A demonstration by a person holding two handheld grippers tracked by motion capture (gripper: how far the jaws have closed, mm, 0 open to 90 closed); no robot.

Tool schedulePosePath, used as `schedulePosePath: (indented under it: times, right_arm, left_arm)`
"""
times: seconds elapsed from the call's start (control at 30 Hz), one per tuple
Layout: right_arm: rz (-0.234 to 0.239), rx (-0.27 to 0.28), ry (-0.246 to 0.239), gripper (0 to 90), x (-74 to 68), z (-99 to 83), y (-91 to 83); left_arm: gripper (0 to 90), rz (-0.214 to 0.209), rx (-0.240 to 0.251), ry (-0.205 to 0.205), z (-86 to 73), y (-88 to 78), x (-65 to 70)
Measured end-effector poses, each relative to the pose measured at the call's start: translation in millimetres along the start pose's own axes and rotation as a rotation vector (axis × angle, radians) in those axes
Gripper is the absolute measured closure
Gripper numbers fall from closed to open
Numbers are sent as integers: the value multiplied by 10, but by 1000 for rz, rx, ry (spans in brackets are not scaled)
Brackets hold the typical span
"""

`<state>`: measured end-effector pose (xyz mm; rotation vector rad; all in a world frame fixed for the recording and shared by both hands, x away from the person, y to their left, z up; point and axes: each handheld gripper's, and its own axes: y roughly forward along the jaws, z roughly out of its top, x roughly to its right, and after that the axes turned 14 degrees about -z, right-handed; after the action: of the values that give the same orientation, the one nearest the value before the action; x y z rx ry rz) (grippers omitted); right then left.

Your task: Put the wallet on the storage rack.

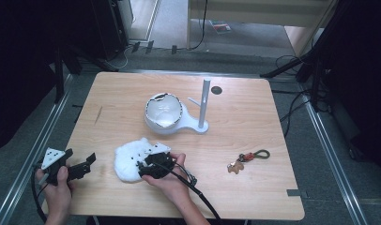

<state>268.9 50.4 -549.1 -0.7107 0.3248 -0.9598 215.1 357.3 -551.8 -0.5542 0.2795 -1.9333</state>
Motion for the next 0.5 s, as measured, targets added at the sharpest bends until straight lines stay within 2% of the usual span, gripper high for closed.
schedulePosePath:
  times: [0.03, 0.07, 0.17, 0.2, 0.27, 0.43, 0.5]
  right_arm:
    - [-1, 2, -2, 357, -1, -3, -3]
    - [3, -4, 3, 431, -19, -4, -22]
    - [-2, -14, 12, 480, -28, 5, -29]
    - [-15, -11, 15, 531, -30, 3, -31]
    - [-19, -7, 18, 546, -33, -1, -32]
    - [-45, 15, -1, 662, -54, -17, -48]
    - [-76, 32, -21, 728, -88, -21, -67]
  left_arm:
    - [70, 0, 1, 0, 0, 0, 1]
    - [70, 0, 0, 0, 0, 1, 1]
    - [70, 1, -3, -1, 1, 0, -2]
    - [70, 1, -3, -2, 1, 0, -3]
    - [70, -1, -2, -6, 1, 1, -5]
    - [70, 0, -4, -8, 2, 3, -7]
    - [70, 1, -3, -8, 2, 2, -7]
